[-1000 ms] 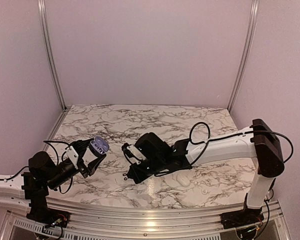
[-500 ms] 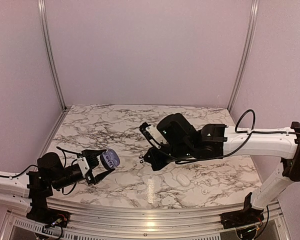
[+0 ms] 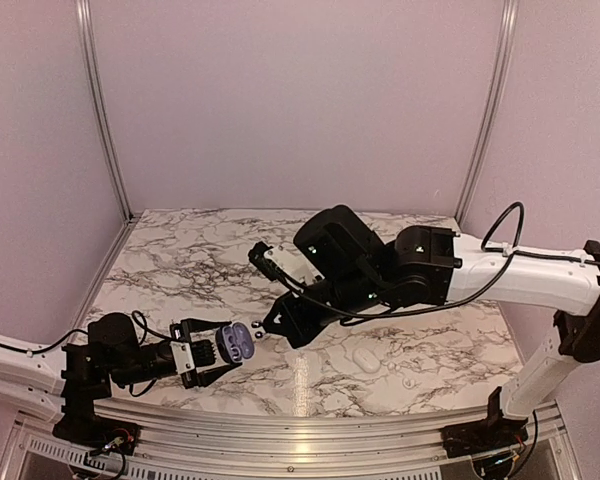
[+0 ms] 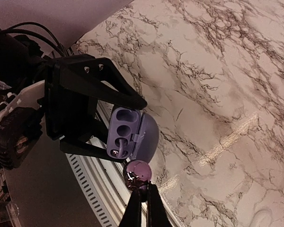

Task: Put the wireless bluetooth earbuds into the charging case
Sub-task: Insert the left earbud into the left side groove of the charging case.

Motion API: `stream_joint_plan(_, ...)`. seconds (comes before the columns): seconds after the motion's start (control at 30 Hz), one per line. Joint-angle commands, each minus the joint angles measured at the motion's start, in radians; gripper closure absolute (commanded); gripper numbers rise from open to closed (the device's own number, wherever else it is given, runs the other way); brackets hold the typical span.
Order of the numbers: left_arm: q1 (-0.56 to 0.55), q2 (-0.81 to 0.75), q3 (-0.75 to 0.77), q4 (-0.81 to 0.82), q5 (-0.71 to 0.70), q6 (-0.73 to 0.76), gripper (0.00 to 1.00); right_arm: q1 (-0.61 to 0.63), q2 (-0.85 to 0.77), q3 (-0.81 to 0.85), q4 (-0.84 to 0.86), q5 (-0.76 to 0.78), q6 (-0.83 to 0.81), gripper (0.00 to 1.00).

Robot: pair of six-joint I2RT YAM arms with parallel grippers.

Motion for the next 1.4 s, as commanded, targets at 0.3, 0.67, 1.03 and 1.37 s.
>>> stream_joint_plan(0.3,-0.038,0.044,0.042,0.014,-0.025,0.071,0.78,0.005,0.125,0.156,-0.075,-0.143,0.024,1.00)
stream_joint_plan(0.67,-0.043,0.056,0.046,0.014,-0.038,0.072,0.78,0.005,0.221,0.259,-0.121,-0.121,0.010,1.00)
stream_joint_plan(1.03,-0.051,0.051,0.049,0.009,-0.047,0.067,0.78,0.004,0.242,0.291,-0.172,-0.056,0.012,1.00)
stream_joint_plan(1.37,-0.053,0.056,0.053,0.008,-0.047,0.065,0.77,0.004,0.264,0.302,-0.174,-0.048,0.007,1.00)
